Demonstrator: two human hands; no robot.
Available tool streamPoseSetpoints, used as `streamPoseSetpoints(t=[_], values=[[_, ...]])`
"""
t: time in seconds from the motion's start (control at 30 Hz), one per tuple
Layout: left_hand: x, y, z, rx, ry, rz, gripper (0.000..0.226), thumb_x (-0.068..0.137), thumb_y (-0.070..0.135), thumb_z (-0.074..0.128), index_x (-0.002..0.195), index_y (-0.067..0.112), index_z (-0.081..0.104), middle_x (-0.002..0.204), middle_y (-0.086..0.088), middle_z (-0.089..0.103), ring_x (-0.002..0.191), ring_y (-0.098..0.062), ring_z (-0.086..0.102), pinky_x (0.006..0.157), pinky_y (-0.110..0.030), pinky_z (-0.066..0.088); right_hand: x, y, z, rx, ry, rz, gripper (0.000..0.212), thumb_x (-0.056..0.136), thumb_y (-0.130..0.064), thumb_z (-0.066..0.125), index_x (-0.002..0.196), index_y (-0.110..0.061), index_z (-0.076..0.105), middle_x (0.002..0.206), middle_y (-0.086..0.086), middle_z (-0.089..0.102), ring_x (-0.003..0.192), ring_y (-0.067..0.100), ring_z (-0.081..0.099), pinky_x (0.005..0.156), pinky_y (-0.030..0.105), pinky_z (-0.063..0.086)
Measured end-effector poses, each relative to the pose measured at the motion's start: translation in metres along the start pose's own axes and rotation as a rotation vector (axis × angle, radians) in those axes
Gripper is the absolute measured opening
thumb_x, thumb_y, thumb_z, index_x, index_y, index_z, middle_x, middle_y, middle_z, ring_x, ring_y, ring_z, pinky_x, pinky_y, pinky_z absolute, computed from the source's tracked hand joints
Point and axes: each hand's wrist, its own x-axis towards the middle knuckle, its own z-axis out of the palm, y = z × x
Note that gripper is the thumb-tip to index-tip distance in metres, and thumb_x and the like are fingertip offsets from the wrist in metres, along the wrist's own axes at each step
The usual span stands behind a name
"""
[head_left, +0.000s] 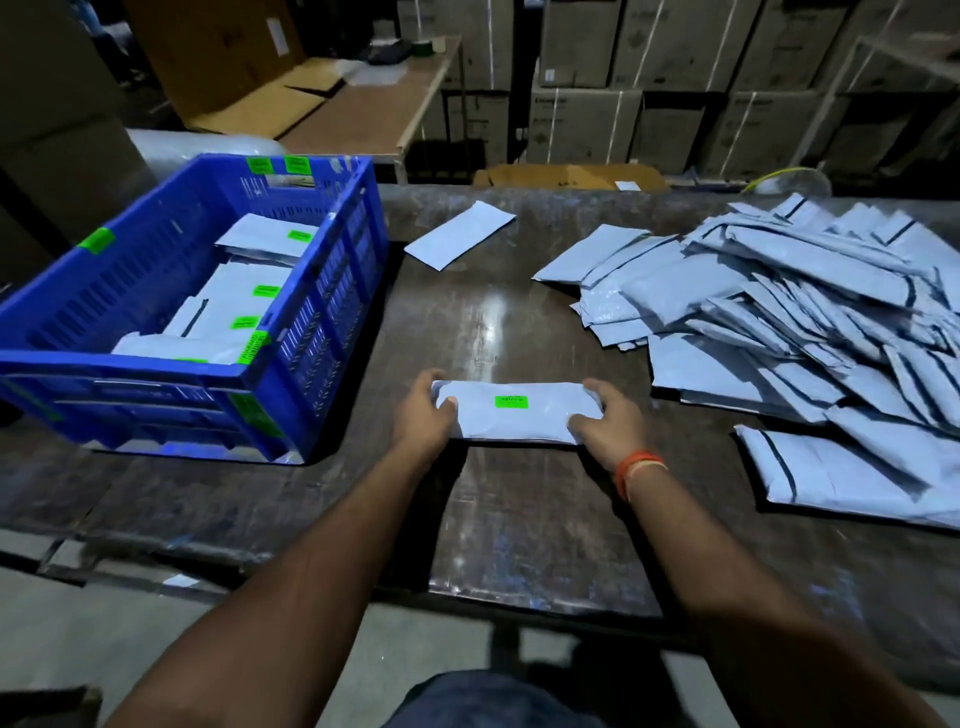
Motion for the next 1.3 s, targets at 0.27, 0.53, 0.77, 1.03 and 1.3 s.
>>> streamPoseSetpoints(t=[0.27, 0.53, 0.77, 1.03, 1.3], values=[[0.025, 0.045, -0.035, -0.369, -0.001, -0.030, 0.014, 0.098, 0.008, 0.057, 0.100, 0.017, 0.068, 0.092, -0.005, 0.063, 0.067, -0.016, 0.051, 0.053, -0.024, 0.040, 0.012, -0.048, -0.032, 0.605, -0.245, 0.146, 0.021, 0.089, -0.009, 0.069, 0.104, -0.021, 0.074, 0.087, -0.001, 0.067, 0.075, 0.012, 0.057, 0.063, 0.026, 0.043], [0.052, 0.088, -0.105, -0.490, -0.085, -0.086, 0.020, 0.100, 0.007, 0.056, 0.115, 0.015, 0.067, 0.106, -0.009, 0.067, 0.079, -0.020, 0.062, 0.057, -0.027, 0.056, 0.024, -0.130, -0.039, 0.651, -0.303, -0.021, 0.024, 0.088, -0.005, 0.070, 0.109, -0.016, 0.074, 0.093, 0.003, 0.070, 0.079, 0.017, 0.060, 0.059, 0.026, 0.052], [0.092, 0.101, -0.177, -0.529, -0.060, -0.021, 0.019, 0.098, 0.007, 0.061, 0.106, 0.020, 0.071, 0.094, -0.009, 0.068, 0.072, -0.020, 0.061, 0.063, -0.030, 0.052, 0.032, -0.219, -0.021, 0.525, -0.244, -0.141, 0.026, 0.089, -0.007, 0.069, 0.114, -0.013, 0.073, 0.080, 0.005, 0.056, 0.064, 0.011, 0.050, 0.057, 0.022, 0.049], [0.174, 0.067, -0.313, -0.469, -0.072, 0.010, 0.025, 0.101, 0.007, 0.057, 0.119, 0.018, 0.068, 0.059, 0.005, 0.060, 0.044, -0.008, 0.046, 0.054, -0.018, 0.041, 0.039, -0.331, 0.091, 0.454, -0.168, -0.230, 0.023, 0.086, -0.003, 0.072, 0.108, -0.012, 0.074, 0.081, 0.004, 0.064, 0.058, 0.010, 0.054, 0.053, 0.019, 0.045], [0.260, -0.001, -0.382, -0.220, 0.039, 0.011, 0.031, 0.096, -0.011, 0.051, 0.117, 0.003, 0.068, 0.072, -0.009, 0.058, 0.058, -0.018, 0.047, 0.043, -0.015, 0.040, 0.070, -0.404, 0.225, 0.092, -0.051, -0.279, 0.030, 0.080, 0.005, 0.067, 0.101, -0.014, 0.075, 0.101, 0.007, 0.073, 0.080, 0.020, 0.066, 0.080, 0.033, 0.058]])
